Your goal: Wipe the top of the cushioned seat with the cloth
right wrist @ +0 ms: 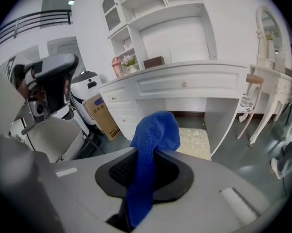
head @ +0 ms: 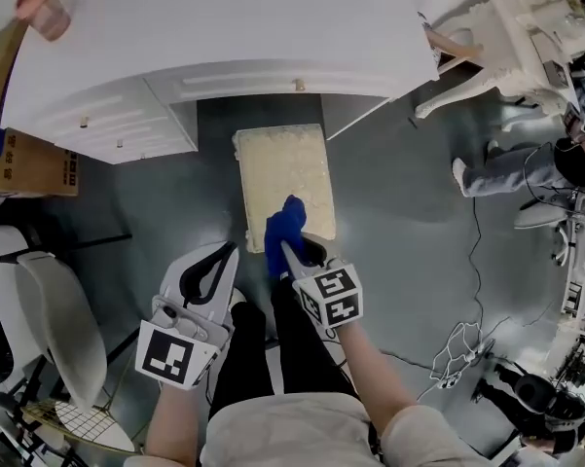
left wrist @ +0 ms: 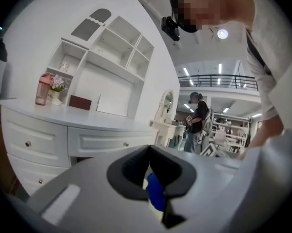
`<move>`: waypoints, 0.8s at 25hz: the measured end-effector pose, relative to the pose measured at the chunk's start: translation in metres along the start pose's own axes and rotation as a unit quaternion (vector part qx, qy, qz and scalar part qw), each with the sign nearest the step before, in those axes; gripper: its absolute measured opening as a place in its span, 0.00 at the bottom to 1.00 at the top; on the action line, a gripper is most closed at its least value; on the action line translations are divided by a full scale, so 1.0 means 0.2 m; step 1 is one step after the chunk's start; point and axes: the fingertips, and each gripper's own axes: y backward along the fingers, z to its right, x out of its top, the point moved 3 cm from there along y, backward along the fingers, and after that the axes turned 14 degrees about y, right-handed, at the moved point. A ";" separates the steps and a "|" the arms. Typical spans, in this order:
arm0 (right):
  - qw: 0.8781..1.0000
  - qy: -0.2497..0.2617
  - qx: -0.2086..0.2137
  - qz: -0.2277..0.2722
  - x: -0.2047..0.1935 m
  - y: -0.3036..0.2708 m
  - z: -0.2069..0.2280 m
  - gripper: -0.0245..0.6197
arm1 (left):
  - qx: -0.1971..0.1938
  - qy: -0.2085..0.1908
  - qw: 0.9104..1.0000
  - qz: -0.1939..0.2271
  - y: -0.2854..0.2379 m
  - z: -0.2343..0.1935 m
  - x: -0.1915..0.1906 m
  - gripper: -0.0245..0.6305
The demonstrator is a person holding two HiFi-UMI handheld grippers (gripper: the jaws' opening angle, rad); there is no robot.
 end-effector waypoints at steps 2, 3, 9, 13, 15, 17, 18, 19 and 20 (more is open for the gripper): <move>1.000 -0.002 -0.003 0.020 0.10 0.11 0.01 0.14 | -0.007 -0.004 1.000 -0.003 -0.01 0.06 0.06 0.04; 1.000 -0.003 -0.006 0.029 0.15 0.17 0.01 0.14 | -0.009 -0.005 1.000 -0.005 -0.01 0.09 0.08 0.04; 0.997 0.008 -0.017 0.081 0.45 0.49 0.01 0.14 | -0.018 -0.019 1.000 0.015 0.02 0.25 0.29 0.04; 0.993 0.019 -0.025 0.110 0.60 0.69 0.00 0.14 | -0.024 -0.027 0.999 0.017 0.04 0.36 0.40 0.04; 0.992 0.025 -0.030 0.124 0.67 0.79 -0.01 0.14 | -0.027 -0.029 0.999 0.017 0.05 0.40 0.44 0.04; 0.989 0.034 -0.036 0.137 0.72 0.88 -0.02 0.14 | -0.031 -0.032 0.999 0.019 0.05 0.45 0.48 0.04; 0.988 0.038 -0.039 0.143 0.75 0.92 -0.02 0.14 | -0.033 -0.034 0.999 0.020 0.05 0.47 0.50 0.04; 0.987 0.041 -0.042 0.149 0.77 0.97 -0.03 0.14 | -0.035 -0.035 0.999 0.020 0.06 0.50 0.52 0.04; 0.986 0.045 -0.044 0.155 0.79 1.01 -0.03 0.14 | -0.038 -0.037 0.998 0.020 0.06 0.53 0.53 0.04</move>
